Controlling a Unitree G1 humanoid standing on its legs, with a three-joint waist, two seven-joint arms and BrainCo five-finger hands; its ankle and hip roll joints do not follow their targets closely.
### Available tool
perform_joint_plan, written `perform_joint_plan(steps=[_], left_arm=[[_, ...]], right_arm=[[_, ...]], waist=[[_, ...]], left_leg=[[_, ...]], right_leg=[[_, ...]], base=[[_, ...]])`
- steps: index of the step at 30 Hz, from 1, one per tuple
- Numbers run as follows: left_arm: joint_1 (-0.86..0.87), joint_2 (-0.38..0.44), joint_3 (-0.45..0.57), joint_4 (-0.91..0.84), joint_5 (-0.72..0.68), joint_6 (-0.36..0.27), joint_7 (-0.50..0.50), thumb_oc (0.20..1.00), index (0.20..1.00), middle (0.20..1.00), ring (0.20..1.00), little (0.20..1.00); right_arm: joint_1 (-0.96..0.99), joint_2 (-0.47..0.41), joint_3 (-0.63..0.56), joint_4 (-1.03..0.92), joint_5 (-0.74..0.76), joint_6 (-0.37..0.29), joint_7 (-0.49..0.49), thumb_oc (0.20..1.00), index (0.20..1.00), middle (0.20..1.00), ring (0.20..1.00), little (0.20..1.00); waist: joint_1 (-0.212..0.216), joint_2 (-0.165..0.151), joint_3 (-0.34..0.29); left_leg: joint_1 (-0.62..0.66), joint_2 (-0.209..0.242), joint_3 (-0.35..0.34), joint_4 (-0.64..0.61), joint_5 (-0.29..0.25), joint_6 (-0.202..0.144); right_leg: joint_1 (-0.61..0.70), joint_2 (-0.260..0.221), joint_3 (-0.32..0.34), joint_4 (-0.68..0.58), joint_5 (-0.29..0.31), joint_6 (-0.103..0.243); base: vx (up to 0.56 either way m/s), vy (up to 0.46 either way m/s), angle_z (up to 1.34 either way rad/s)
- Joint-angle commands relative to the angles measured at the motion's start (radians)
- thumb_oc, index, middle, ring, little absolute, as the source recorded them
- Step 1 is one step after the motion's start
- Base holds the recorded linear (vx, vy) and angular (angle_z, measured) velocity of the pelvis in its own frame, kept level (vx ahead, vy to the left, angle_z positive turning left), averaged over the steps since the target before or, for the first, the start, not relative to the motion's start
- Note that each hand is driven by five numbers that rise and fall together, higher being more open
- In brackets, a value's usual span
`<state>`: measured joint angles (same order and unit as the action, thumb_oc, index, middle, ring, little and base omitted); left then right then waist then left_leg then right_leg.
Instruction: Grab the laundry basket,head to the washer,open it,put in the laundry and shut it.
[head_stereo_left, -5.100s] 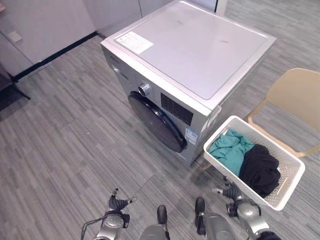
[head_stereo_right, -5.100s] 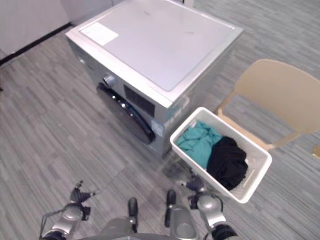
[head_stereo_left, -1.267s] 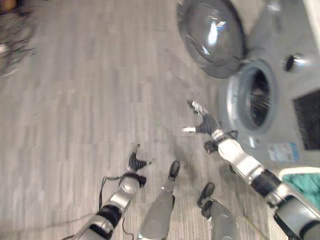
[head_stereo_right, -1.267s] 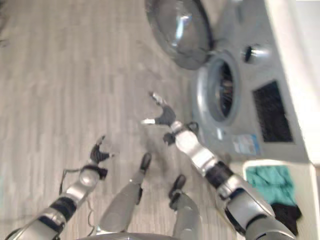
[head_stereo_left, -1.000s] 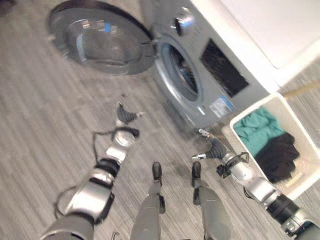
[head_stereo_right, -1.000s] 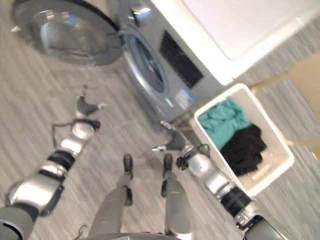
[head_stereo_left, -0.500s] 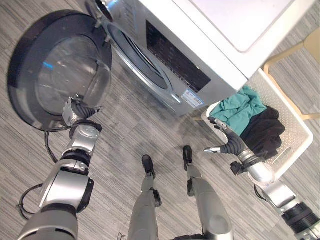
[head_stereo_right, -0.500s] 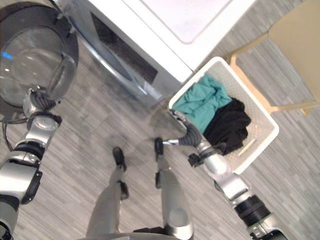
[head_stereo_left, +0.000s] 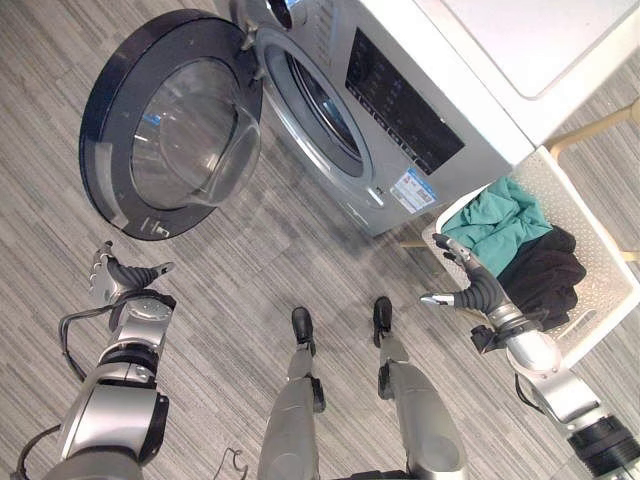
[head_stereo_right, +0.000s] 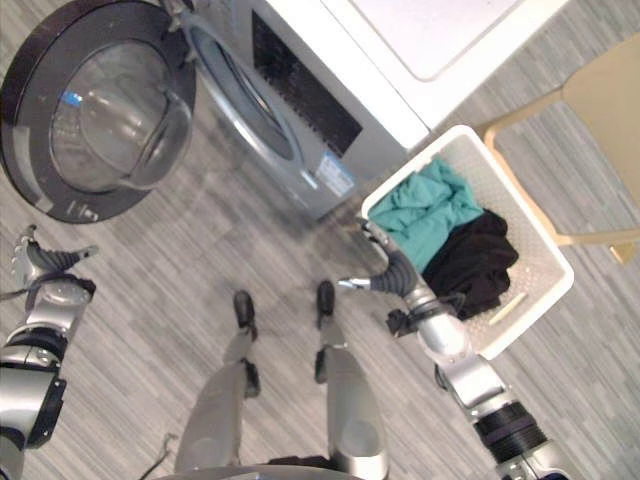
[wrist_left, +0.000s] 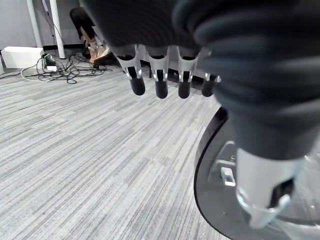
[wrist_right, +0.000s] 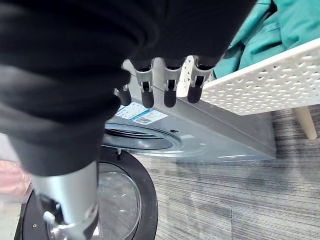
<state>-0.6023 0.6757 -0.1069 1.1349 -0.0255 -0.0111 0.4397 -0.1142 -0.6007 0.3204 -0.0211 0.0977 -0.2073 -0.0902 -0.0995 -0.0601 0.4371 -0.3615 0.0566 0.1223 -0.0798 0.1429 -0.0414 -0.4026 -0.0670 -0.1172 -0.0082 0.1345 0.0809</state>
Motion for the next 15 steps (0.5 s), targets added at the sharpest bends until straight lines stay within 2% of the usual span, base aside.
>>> perform_joint_plan(steps=[1,3,7,8,9,10,11,12,15], left_arm=[[0.016,0.032,0.035,0.005,0.007,-0.023,0.048,1.000,1.000,1.000,1.000,1.000],[0.048,0.012,0.024,-0.036,0.029,-0.028,0.047,1.000,1.000,1.000,1.000,1.000],[0.177,-0.085,-0.009,-0.158,0.048,-0.060,-0.003,1.000,1.000,1.000,1.000,1.000],[0.249,-0.152,-0.031,-0.214,0.054,-0.079,-0.026,1.000,1.000,1.000,1.000,1.000],[0.249,-0.152,-0.031,-0.214,0.054,-0.079,-0.026,1.000,1.000,1.000,1.000,1.000],[0.309,-0.220,-0.037,-0.244,0.037,-0.089,-0.046,1.000,1.000,1.000,1.000,1.000],[0.347,-0.251,-0.036,-0.251,0.033,-0.091,-0.057,1.000,1.000,1.000,1.000,1.000],[0.347,-0.251,-0.036,-0.252,0.033,-0.091,-0.057,1.000,1.000,1.000,1.000,1.000],[0.444,-0.318,-0.036,-0.260,0.023,-0.094,-0.086,1.000,1.000,1.000,1.000,1.000]], right_arm=[[0.042,0.059,-0.024,-0.026,0.011,-0.050,-0.014,1.000,1.000,1.000,1.000,1.000],[0.047,0.059,-0.029,-0.030,0.005,-0.050,-0.016,1.000,1.000,1.000,1.000,1.000],[0.068,0.065,-0.067,-0.021,-0.027,-0.027,-0.016,1.000,1.000,1.000,1.000,1.000],[0.084,0.073,-0.095,-0.027,-0.049,-0.024,-0.020,1.000,1.000,1.000,1.000,1.000],[0.084,0.073,-0.095,-0.027,-0.049,-0.024,-0.020,1.000,1.000,1.000,1.000,1.000],[0.090,0.085,-0.118,-0.020,-0.079,-0.021,-0.033,1.000,1.000,1.000,1.000,1.000],[0.096,0.090,-0.135,-0.016,-0.102,-0.015,-0.045,1.000,1.000,1.000,1.000,1.000],[0.096,0.090,-0.135,-0.017,-0.102,-0.014,-0.045,1.000,1.000,1.000,1.000,1.000],[0.104,0.106,-0.173,-0.017,-0.169,-0.005,-0.077,1.000,1.000,1.000,1.000,1.000]], waist=[[0.013,-0.070,-0.054],[0.018,-0.068,-0.067],[0.023,-0.043,-0.106],[0.022,-0.026,-0.128],[0.021,-0.027,-0.130],[0.016,-0.009,-0.153],[0.013,0.004,-0.163],[0.013,0.003,-0.165],[0.007,0.031,-0.183]], left_leg=[[0.041,-0.081,-0.016,0.146,-0.212,0.043],[0.065,-0.081,-0.013,0.144,-0.219,0.044],[0.148,-0.088,-0.005,0.121,-0.227,0.047],[0.184,-0.095,-0.002,0.103,-0.227,0.052],[0.181,-0.096,-0.001,0.101,-0.223,0.052],[0.214,-0.098,0.002,0.082,-0.219,0.055],[0.242,-0.098,0.008,0.065,-0.220,0.057],[0.239,-0.100,0.008,0.063,-0.216,0.057],[0.303,-0.095,0.040,0.039,-0.220,0.062]], right_leg=[[0.021,-0.040,0.018,0.019,-0.031,0.073],[0.041,-0.042,0.020,0.022,-0.039,0.073],[0.103,-0.044,0.020,0.028,-0.056,0.073],[0.129,-0.044,0.024,0.030,-0.063,0.073],[0.127,-0.045,0.024,0.028,-0.060,0.073],[0.143,-0.045,0.026,0.036,-0.069,0.072],[0.153,-0.042,0.027,0.046,-0.078,0.074],[0.150,-0.043,0.027,0.045,-0.075,0.073],[0.169,-0.037,0.017,0.087,-0.100,0.077]], base=[[0.03,0.008,0.00],[0.06,0.015,-0.01],[0.10,0.041,-0.07],[0.09,0.044,-0.05],[0.13,0.059,-0.04],[0.10,0.050,-0.03],[0.10,0.050,-0.07],[0.06,0.036,-0.12],[0.05,0.045,-0.25]])
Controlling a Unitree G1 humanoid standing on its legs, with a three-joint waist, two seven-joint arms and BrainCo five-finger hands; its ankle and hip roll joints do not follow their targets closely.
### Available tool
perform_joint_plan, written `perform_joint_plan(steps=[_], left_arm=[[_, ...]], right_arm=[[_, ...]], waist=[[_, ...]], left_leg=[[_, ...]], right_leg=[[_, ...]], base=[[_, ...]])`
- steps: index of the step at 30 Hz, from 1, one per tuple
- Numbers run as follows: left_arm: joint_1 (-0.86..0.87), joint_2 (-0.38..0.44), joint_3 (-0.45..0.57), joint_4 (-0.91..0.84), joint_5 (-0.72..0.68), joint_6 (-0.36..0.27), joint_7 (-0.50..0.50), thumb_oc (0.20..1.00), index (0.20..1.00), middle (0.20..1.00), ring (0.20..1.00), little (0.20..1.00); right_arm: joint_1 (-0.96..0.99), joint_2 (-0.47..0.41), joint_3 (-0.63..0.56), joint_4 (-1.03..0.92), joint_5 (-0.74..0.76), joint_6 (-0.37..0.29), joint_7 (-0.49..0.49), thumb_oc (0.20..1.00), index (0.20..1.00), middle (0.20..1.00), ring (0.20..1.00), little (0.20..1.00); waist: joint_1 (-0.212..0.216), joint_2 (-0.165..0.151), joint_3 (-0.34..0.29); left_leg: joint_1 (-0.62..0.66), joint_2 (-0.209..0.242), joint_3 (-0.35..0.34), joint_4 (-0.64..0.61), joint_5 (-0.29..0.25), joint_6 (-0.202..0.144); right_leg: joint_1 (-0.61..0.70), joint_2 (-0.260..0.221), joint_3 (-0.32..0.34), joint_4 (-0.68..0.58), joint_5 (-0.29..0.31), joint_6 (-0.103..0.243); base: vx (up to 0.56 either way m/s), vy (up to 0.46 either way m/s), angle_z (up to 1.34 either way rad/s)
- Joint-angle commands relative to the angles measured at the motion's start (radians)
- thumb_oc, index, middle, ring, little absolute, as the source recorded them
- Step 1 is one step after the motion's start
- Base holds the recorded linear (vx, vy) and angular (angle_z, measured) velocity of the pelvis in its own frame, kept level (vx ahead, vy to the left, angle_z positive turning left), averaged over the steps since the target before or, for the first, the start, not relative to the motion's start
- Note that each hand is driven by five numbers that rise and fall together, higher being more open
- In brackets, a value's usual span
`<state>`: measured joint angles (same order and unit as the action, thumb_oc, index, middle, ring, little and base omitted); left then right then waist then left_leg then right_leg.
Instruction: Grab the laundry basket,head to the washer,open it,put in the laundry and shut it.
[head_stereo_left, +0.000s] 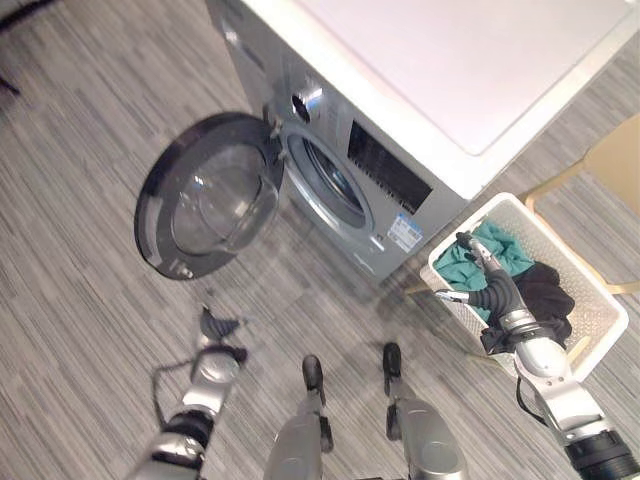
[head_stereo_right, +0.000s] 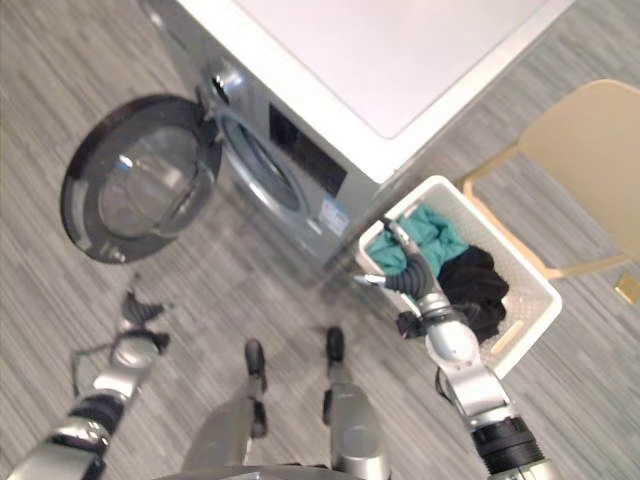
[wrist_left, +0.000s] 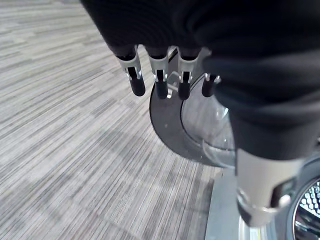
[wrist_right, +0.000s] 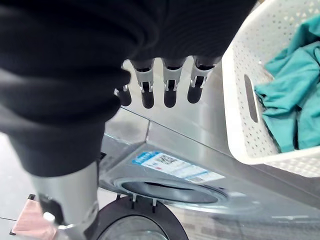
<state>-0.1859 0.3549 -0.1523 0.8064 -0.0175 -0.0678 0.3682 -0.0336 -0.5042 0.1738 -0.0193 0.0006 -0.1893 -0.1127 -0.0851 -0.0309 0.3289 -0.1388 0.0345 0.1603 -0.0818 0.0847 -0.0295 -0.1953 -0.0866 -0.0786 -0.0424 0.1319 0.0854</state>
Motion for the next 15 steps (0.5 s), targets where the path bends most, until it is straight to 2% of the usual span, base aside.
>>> perform_joint_plan(steps=[1,3,4,6,7,9,10,11,12,13,14,15], left_arm=[[0.028,0.003,0.009,0.069,0.015,-0.037,-0.014,1.000,1.000,1.000,1.000,1.000],[0.111,-0.049,-0.008,0.067,0.006,-0.039,-0.058,1.000,1.000,1.000,1.000,1.000],[0.171,-0.075,-0.020,0.106,0.035,-0.025,-0.105,1.000,1.000,1.000,1.000,1.000],[0.183,-0.084,-0.020,0.135,0.049,-0.024,-0.116,1.000,1.000,1.000,1.000,1.000],[0.208,-0.094,-0.025,0.188,0.094,-0.026,-0.135,1.000,1.000,1.000,1.000,1.000],[0.209,-0.095,-0.025,0.189,0.095,-0.027,-0.135,1.000,1.000,1.000,1.000,1.000],[0.219,-0.120,-0.003,0.246,0.086,-0.027,-0.152,1.000,1.000,1.000,1.000,1.000],[0.219,-0.120,-0.003,0.247,0.086,-0.027,-0.152,1.000,1.000,1.000,1.000,1.000],[0.218,-0.126,-0.007,0.265,0.092,-0.025,-0.161,1.000,1.000,1.000,1.000,1.000],[0.219,-0.131,-0.011,0.270,0.094,-0.029,-0.161,1.000,1.000,1.000,1.000,1.000],[0.218,-0.131,-0.010,0.270,0.094,-0.029,-0.161,1.000,1.000,1.000,1.000,1.000],[0.216,-0.138,-0.024,0.281,0.089,-0.030,-0.161,1.000,1.000,1.000,1.000,1.000]], right_arm=[[0.024,0.010,-0.026,-0.018,-0.072,-0.023,-0.055,1.000,1.000,1.000,1.000,1.000],[0.014,0.010,-0.039,-0.011,-0.170,-0.016,-0.096,1.000,1.000,1.000,1.000,1.000],[0.019,-0.003,-0.029,-0.001,-0.257,-0.007,-0.105,1.000,1.000,1.000,1.000,1.000],[0.027,-0.012,-0.028,0.002,-0.289,-0.004,-0.109,1.000,1.000,1.000,1.000,1.000],[0.057,-0.029,-0.027,0.002,-0.328,-0.008,-0.104,1.000,1.000,1.000,1.000,1.000],[0.060,-0.030,-0.027,0.000,-0.328,-0.008,-0.104,1.000,1.000,1.000,1.000,1.000],[0.070,-0.068,-0.014,0.021,-0.376,-0.005,-0.109,1.000,1.000,1.000,1.000,1.000],[0.069,-0.068,-0.013,0.022,-0.376,-0.005,-0.109,1.000,1.000,1.000,1.000,1.000],[0.052,-0.102,0.015,0.026,-0.385,0.001,-0.090,1.000,1.000,1.000,1.000,1.000],[0.044,-0.110,0.028,0.026,-0.384,0.005,-0.084,1.000,1.000,1.000,1.000,1.000],[0.044,-0.110,0.028,0.026,-0.384,0.005,-0.084,1.000,1.000,1.000,1.000,1.000],[-0.002,-0.133,0.075,0.043,-0.389,0.013,-0.069,1.000,1.000,1.000,1.000,1.000]], waist=[[-0.007,0.002,-0.075],[0.019,0.020,-0.079],[0.032,0.032,-0.100],[0.029,0.034,-0.106],[0.015,0.027,-0.127],[0.016,0.028,-0.128],[0.016,0.026,-0.142],[0.016,0.027,-0.142],[0.029,0.017,-0.130],[0.036,0.008,-0.120],[0.035,0.009,-0.122],[0.062,0.001,-0.112]], left_leg=[[0.080,-0.073,0.002,0.041,-0.161,0.050],[0.138,-0.048,0.069,0.032,-0.171,0.046],[0.193,-0.018,0.120,0.035,-0.196,0.033],[0.206,-0.012,0.126,0.039,-0.200,0.030],[0.209,-0.008,0.130,0.065,-0.214,0.023],[0.210,-0.006,0.131,0.068,-0.216,0.022],[0.177,0.033,0.154,0.217,-0.205,-0.023],[0.173,0.037,0.154,0.226,-0.208,-0.026],[0.118,0.088,0.132,0.401,-0.143,-0.060],[0.081,0.083,0.120,0.448,-0.110,-0.055],[0.077,0.085,0.118,0.452,-0.111,-0.055],[0.013,0.050,0.031,0.472,-0.121,-0.047]], right_leg=[[-0.038,-0.018,-0.021,0.122,-0.097,0.073],[-0.025,-0.046,-0.163,0.185,-0.115,0.072],[0.006,-0.080,-0.333,0.226,-0.152,0.069],[0.013,-0.077,-0.334,0.223,-0.158,0.066],[0.053,-0.041,-0.279,0.160,-0.172,0.057],[0.057,-0.039,-0.278,0.155,-0.170,0.056],[0.119,-0.008,-0.234,0.067,-0.166,0.030],[0.120,-0.005,-0.234,0.063,-0.164,0.028],[0.161,0.018,-0.213,0.019,-0.164,0.003],[0.164,0.018,-0.209,0.006,-0.153,-0.016],[0.163,0.018,-0.210,0.005,-0.152,-0.017],[0.177,0.019,-0.172,-0.008,-0.157,-0.019]], base=[[0.05,0.017,-0.56],[0.07,-0.090,-1.20],[0.11,-0.128,-1.16],[0.12,-0.186,-1.11],[0.10,-0.209,-0.87],[0.08,-0.185,-0.09],[0.08,-0.229,-0.13],[0.12,-0.416,-0.12],[-0.04,-0.228,-0.17],[-0.04,-0.221,-0.29],[-0.06,-0.059,-0.54],[0.02,-0.026,-0.91]])
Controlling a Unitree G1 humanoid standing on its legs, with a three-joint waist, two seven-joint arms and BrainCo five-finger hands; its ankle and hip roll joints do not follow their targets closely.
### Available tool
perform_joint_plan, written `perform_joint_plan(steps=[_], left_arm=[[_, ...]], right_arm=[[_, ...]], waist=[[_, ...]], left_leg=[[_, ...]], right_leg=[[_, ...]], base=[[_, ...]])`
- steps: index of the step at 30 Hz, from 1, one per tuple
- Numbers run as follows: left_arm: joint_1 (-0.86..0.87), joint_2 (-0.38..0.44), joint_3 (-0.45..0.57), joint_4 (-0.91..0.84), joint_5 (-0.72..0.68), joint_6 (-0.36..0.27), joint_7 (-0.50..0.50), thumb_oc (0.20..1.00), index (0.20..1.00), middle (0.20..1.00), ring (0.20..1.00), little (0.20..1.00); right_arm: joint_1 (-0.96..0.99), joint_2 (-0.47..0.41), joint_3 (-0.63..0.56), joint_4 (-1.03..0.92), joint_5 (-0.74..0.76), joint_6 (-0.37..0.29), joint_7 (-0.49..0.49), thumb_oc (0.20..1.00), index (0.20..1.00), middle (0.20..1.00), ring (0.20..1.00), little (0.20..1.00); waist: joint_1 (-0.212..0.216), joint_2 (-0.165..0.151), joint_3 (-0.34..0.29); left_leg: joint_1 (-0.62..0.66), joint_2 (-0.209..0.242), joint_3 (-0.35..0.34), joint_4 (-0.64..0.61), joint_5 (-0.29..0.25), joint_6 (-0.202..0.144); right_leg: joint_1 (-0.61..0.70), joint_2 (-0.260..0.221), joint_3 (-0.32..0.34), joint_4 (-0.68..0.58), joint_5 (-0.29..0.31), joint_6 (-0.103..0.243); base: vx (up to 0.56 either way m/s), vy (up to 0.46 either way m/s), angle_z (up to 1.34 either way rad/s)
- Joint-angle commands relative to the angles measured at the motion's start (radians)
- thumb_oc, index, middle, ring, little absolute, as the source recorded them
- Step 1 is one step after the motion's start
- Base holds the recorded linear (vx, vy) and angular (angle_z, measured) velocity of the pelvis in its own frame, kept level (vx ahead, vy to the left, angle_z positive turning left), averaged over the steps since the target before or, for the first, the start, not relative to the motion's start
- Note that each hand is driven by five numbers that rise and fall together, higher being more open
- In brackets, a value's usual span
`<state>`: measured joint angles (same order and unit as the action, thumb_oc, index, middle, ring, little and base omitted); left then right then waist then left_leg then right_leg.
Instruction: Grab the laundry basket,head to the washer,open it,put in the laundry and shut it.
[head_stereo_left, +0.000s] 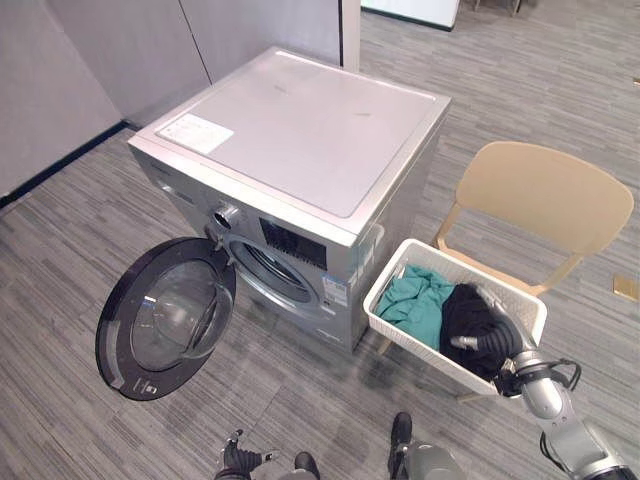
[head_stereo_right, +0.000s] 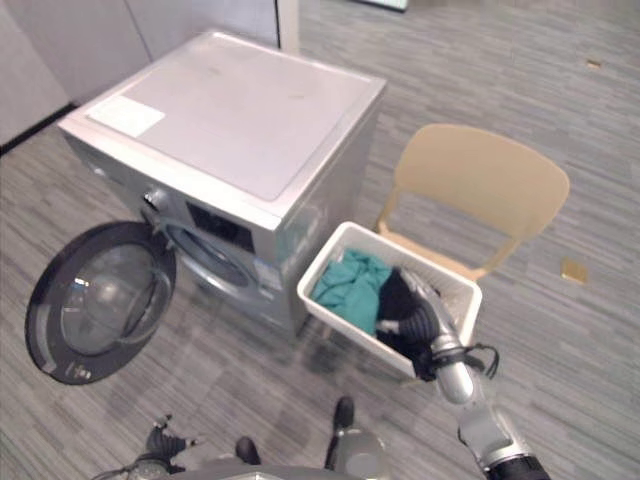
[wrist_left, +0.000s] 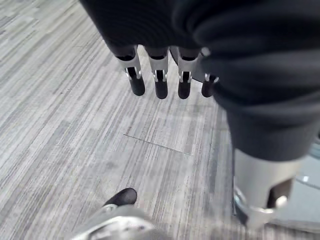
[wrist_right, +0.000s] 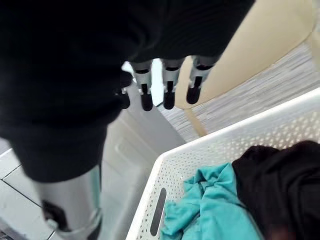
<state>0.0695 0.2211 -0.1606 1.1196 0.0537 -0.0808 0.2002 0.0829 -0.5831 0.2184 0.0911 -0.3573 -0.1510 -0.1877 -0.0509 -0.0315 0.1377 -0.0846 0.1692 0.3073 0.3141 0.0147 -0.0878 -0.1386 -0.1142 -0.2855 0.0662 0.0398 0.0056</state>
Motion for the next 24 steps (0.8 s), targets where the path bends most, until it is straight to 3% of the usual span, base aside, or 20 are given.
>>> perform_joint_plan(steps=[1,3,4,5,6,8,12,17,24], left_arm=[[-0.040,-0.004,-0.015,-0.032,0.018,-0.017,0.007,1.000,1.000,1.000,1.000,1.000],[-0.036,-0.003,-0.030,-0.017,0.016,-0.019,0.008,1.000,1.000,1.000,1.000,1.000],[-0.036,-0.003,-0.034,-0.017,0.007,-0.025,0.009,1.000,1.000,1.000,1.000,1.000],[-0.036,-0.003,-0.033,-0.016,0.007,-0.025,0.009,1.000,1.000,1.000,1.000,1.000],[-0.038,-0.002,-0.032,-0.017,-0.012,-0.024,0.013,1.000,1.000,1.000,1.000,1.000],[-0.039,0.004,-0.032,-0.015,-0.023,-0.021,0.014,1.000,1.000,1.000,1.000,1.000],[-0.030,0.005,-0.029,0.012,-0.011,-0.011,0.006,1.000,1.000,1.000,1.000,1.000],[-0.028,0.020,-0.031,0.042,0.002,-0.003,0.004,1.000,1.000,1.000,1.000,1.000],[-0.064,0.058,-0.038,0.035,-0.023,-0.011,0.026,1.000,1.000,1.000,1.000,1.000]], right_arm=[[-0.120,-0.054,0.031,-0.067,-0.032,-0.025,0.006,1.000,1.000,1.000,1.000,1.000],[-0.184,-0.081,0.093,-0.036,-0.038,-0.018,0.020,1.000,1.000,1.000,1.000,1.000],[-0.213,-0.089,0.121,-0.019,-0.045,-0.016,0.019,1.000,1.000,1.000,1.000,1.000],[-0.215,-0.088,0.122,-0.018,-0.045,-0.016,0.018,1.000,1.000,1.000,1.000,1.000],[-0.260,-0.099,0.161,0.007,-0.051,-0.010,0.020,1.000,1.000,1.000,1.000,1.000],[-0.294,-0.108,0.186,0.035,-0.058,-0.005,0.023,1.000,1.000,1.000,1.000,1.000],[-0.315,-0.106,0.219,0.051,-0.070,-0.005,0.042,1.000,1.000,1.000,1.000,1.000],[-0.364,-0.089,0.276,0.113,-0.092,0.014,0.051,1.000,1.000,1.000,1.000,1.000],[-0.517,-0.026,0.388,0.322,-0.155,0.063,0.013,1.000,1.000,1.000,1.000,1.000]], waist=[[0.026,0.002,0.078],[0.056,-0.005,0.079],[0.070,0.000,0.080],[0.069,-0.002,0.079],[0.090,0.010,0.080],[0.102,0.018,0.081],[0.099,0.031,0.055],[0.108,0.027,0.055],[0.141,0.015,0.107]], left_leg=[[-0.043,-0.084,-0.117,0.078,-0.052,0.011],[-0.087,-0.111,-0.206,-0.026,-0.091,0.023],[-0.097,-0.123,-0.250,-0.086,-0.072,0.022],[-0.097,-0.125,-0.250,-0.093,-0.065,0.022],[-0.098,-0.129,-0.321,-0.191,-0.012,0.013],[-0.104,-0.131,-0.356,-0.223,0.001,0.012],[-0.037,-0.125,-0.353,-0.277,0.000,0.018],[0.008,-0.136,-0.327,-0.307,-0.012,0.036],[-0.069,-0.155,-0.314,-0.286,-0.023,0.057]], right_leg=[[0.120,0.047,0.034,-0.117,-0.065,0.061],[0.129,0.039,0.091,-0.119,-0.072,0.077],[0.135,0.046,0.112,-0.118,-0.078,0.080],[0.132,0.044,0.112,-0.118,-0.076,0.080],[0.142,0.065,0.143,-0.118,-0.083,0.083],[0.149,0.075,0.165,-0.113,-0.092,0.085],[0.165,0.074,0.172,-0.114,-0.099,0.086],[0.171,0.053,0.192,-0.104,-0.097,0.095],[0.067,0.030,0.208,-0.073,-0.073,0.106]], base=[[0.06,-0.023,-0.87],[0.14,0.049,-0.91],[0.12,0.060,-0.79],[0.10,0.040,-0.64],[0.06,0.013,-0.61],[0.11,0.048,-0.48],[0.13,0.096,-0.49],[0.10,0.130,-0.11],[-0.06,0.082,-0.10]])
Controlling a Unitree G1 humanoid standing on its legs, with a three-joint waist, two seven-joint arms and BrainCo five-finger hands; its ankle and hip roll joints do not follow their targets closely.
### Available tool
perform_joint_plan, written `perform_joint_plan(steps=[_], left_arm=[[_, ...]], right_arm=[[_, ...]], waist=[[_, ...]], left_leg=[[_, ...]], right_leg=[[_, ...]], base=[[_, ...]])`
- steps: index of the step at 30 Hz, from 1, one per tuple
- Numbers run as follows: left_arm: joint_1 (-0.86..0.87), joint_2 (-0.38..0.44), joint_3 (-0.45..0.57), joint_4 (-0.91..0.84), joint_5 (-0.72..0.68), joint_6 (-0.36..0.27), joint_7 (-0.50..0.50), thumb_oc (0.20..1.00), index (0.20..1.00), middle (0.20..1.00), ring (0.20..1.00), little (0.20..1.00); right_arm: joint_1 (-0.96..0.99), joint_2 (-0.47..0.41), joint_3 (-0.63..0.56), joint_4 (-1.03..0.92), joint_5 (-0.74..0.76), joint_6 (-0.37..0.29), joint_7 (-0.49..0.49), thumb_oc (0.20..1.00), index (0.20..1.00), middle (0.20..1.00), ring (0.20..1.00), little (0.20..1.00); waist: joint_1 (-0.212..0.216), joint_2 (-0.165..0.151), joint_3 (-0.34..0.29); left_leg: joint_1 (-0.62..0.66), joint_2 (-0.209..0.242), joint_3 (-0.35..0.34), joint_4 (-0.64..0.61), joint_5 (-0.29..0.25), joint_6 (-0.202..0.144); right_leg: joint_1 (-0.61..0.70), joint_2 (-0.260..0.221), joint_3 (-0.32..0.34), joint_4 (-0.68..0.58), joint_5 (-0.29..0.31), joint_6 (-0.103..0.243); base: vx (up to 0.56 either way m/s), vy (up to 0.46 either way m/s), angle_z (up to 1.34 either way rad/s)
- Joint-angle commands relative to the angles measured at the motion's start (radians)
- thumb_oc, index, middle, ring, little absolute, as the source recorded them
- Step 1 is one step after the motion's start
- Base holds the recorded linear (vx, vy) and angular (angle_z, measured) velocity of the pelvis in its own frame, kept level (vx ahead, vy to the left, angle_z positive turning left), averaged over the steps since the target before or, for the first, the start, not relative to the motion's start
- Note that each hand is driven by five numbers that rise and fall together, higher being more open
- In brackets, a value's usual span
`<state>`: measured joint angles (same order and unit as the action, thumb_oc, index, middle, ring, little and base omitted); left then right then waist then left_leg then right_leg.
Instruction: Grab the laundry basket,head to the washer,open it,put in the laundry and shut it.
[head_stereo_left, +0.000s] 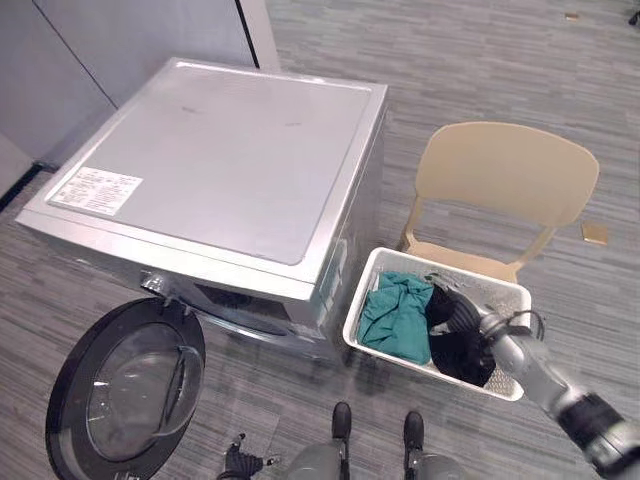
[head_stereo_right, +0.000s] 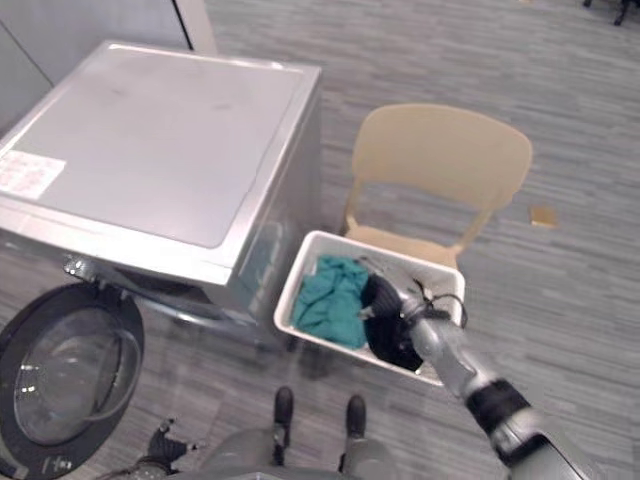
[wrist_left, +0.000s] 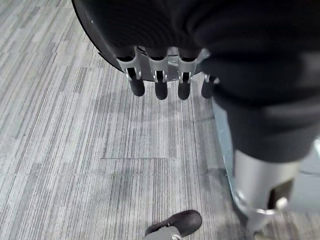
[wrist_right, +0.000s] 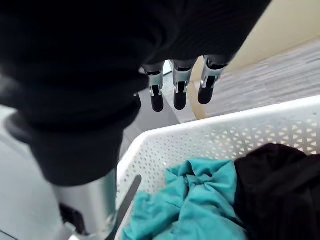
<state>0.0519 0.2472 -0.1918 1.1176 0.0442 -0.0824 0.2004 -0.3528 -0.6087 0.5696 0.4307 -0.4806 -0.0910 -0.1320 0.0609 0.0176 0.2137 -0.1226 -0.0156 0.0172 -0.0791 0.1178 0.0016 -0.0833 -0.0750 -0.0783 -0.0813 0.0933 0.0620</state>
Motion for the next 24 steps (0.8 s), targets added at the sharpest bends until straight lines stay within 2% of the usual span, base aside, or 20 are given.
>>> perform_joint_plan(steps=[1,5,12,15,17,21,22,24], left_arm=[[-0.056,0.034,-0.011,0.031,-0.027,-0.014,0.029,1.000,1.000,1.000,1.000,1.000],[-0.094,0.052,-0.035,-0.008,-0.077,-0.040,0.045,1.000,1.000,1.000,1.000,1.000],[-0.150,0.067,-0.089,-0.079,-0.135,-0.068,0.067,1.000,1.000,1.000,1.000,1.000],[-0.170,0.073,-0.107,-0.105,-0.153,-0.077,0.071,1.000,1.000,1.000,1.000,1.000],[-0.203,0.073,-0.139,-0.138,-0.171,-0.086,0.075,1.000,1.000,1.000,1.000,1.000],[-0.235,0.072,-0.155,-0.143,-0.173,-0.085,0.075,1.000,1.000,1.000,1.000,1.000],[-0.248,0.069,-0.167,-0.133,-0.167,-0.082,0.077,1.000,1.000,1.000,1.000,1.000],[-0.252,0.067,-0.169,-0.131,-0.162,-0.078,0.078,1.000,1.000,1.000,1.000,1.000]], right_arm=[[-0.117,0.012,0.056,0.021,-0.038,0.011,-0.053,1.000,1.000,1.000,1.000,1.000],[-0.273,0.047,0.130,0.171,-0.050,0.041,-0.080,1.000,1.000,1.000,1.000,1.000],[-0.437,0.087,0.205,0.411,-0.051,0.082,-0.127,1.000,1.000,1.000,1.000,1.000],[-0.473,0.096,0.213,0.484,-0.049,0.095,-0.140,1.000,1.000,1.000,1.000,1.000],[-0.500,0.118,0.209,0.616,-0.048,0.121,-0.161,1.000,1.000,1.000,1.000,1.000],[-0.493,0.145,0.215,0.664,-0.044,0.132,-0.153,1.000,1.000,1.000,1.000,1.000],[-0.479,0.170,0.212,0.660,-0.033,0.132,-0.154,0.200,0.200,0.200,0.200,0.200],[-0.462,0.178,0.199,0.623,-0.015,0.129,-0.157,0.200,0.200,0.200,0.200,0.200]], waist=[[0.036,-0.036,0.043],[0.065,-0.034,0.089],[0.107,-0.024,0.139],[0.118,-0.015,0.156],[0.137,0.000,0.183],[0.147,0.006,0.190],[0.149,0.002,0.192],[0.148,-0.005,0.191]], left_leg=[[-0.052,0.028,-0.025,0.109,-0.123,-0.031],[-0.136,0.016,-0.039,0.103,-0.093,-0.032],[-0.221,0.000,-0.078,0.072,-0.044,-0.037],[-0.250,-0.005,-0.093,0.070,-0.032,-0.042],[-0.284,-0.015,-0.107,0.073,-0.021,-0.048],[-0.303,-0.019,-0.122,0.069,-0.010,-0.053],[-0.298,-0.019,-0.130,0.066,-0.012,-0.054],[-0.290,-0.020,-0.132,0.063,-0.014,-0.053]], right_leg=[[-0.009,-0.011,0.000,0.075,-0.120,0.051],[-0.098,-0.019,-0.008,0.083,-0.094,0.053],[-0.177,-0.030,-0.036,0.083,-0.072,0.058],[-0.201,-0.037,-0.050,0.087,-0.070,0.059],[-0.226,-0.041,-0.068,0.093,-0.067,0.061],[-0.234,-0.043,-0.087,0.082,-0.063,0.065],[-0.224,-0.044,-0.091,0.076,-0.065,0.068],[-0.216,-0.044,-0.090,0.071,-0.065,0.070]], base=[[-0.12,0.060,0.01],[-0.10,0.044,0.03],[-0.05,0.018,0.13],[-0.06,-0.004,0.23],[-0.06,-0.014,0.33],[-0.02,-0.026,0.20],[0.01,-0.033,0.13],[0.00,-0.019,0.12]])
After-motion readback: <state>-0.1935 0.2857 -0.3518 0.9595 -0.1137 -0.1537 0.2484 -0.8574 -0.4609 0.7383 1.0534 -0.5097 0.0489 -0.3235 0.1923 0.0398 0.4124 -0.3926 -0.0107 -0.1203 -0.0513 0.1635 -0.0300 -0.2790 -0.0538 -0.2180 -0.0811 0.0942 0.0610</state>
